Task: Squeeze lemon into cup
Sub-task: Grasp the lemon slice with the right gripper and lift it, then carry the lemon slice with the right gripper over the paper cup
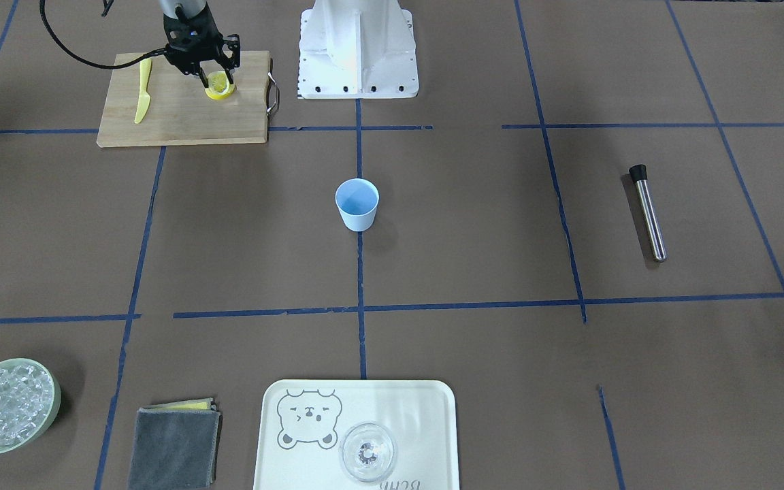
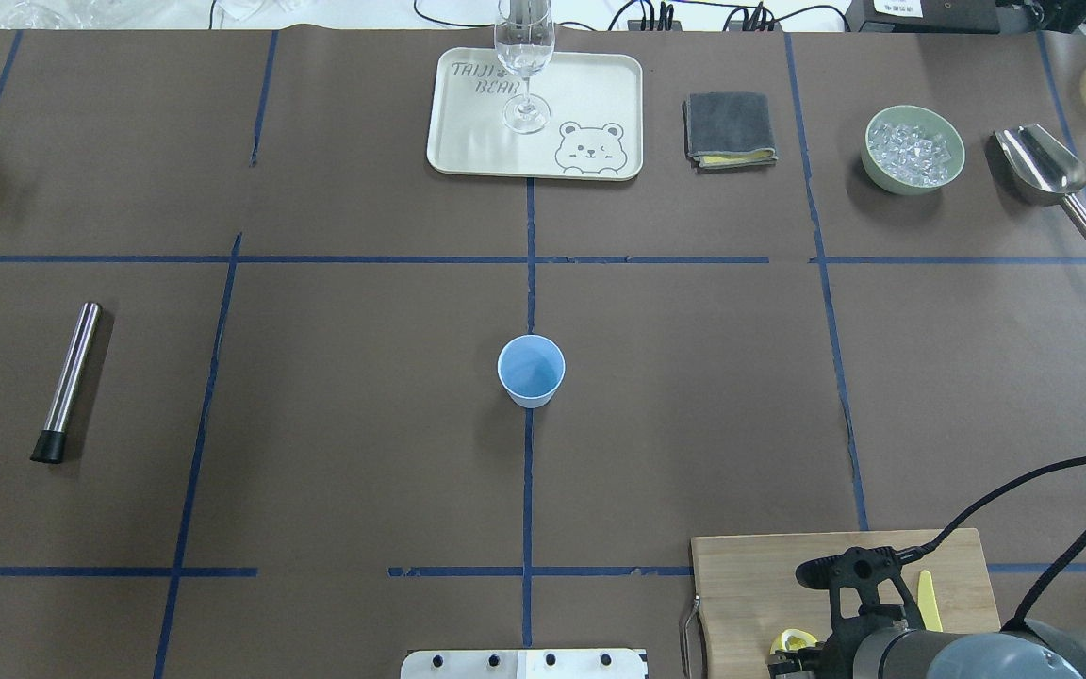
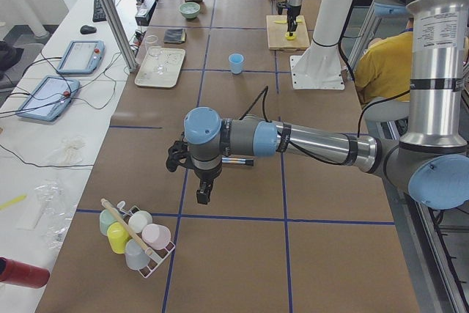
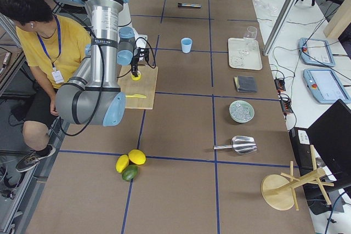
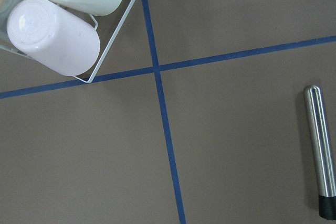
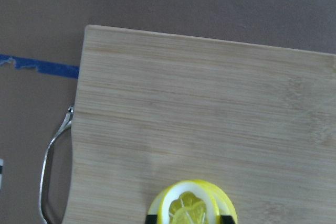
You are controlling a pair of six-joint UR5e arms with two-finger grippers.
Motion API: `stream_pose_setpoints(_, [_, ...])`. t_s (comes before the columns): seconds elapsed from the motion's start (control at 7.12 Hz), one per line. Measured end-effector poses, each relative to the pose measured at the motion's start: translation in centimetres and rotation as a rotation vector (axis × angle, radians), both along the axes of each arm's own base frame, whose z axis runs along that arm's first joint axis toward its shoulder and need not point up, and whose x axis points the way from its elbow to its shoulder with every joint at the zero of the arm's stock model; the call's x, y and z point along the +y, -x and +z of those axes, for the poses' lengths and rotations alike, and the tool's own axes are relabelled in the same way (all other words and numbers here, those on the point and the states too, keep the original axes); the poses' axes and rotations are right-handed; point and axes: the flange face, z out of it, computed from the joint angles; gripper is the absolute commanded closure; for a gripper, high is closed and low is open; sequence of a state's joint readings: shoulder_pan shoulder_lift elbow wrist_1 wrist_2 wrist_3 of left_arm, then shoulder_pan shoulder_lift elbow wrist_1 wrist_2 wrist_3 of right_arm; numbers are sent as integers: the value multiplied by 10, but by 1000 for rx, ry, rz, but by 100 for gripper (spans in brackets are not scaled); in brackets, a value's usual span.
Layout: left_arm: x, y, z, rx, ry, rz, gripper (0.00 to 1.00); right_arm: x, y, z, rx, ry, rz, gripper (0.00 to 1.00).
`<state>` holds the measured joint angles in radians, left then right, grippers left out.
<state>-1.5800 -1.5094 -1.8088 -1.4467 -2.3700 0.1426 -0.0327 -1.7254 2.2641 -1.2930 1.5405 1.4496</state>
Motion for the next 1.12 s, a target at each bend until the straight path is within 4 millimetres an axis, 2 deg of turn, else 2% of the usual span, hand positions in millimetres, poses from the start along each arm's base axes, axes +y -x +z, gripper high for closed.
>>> stream_pose_setpoints(0.28, [0,0,-1,0,-3,0,0,-12,-13,-12,-22,16,16,62])
stream_pose_setpoints(0.56, [0,0,-3,0,-6,0,0,-32,-27,-22,-42,49,41,62])
stream_pose_setpoints(0.98, [0,0,-3,0,-6,0,0,-79,-45,-50,-118,130,84,62])
stream_pose_setpoints(1.12, [0,0,-3,0,-5,0,0,-94,-42,-63,-153,138,101,62])
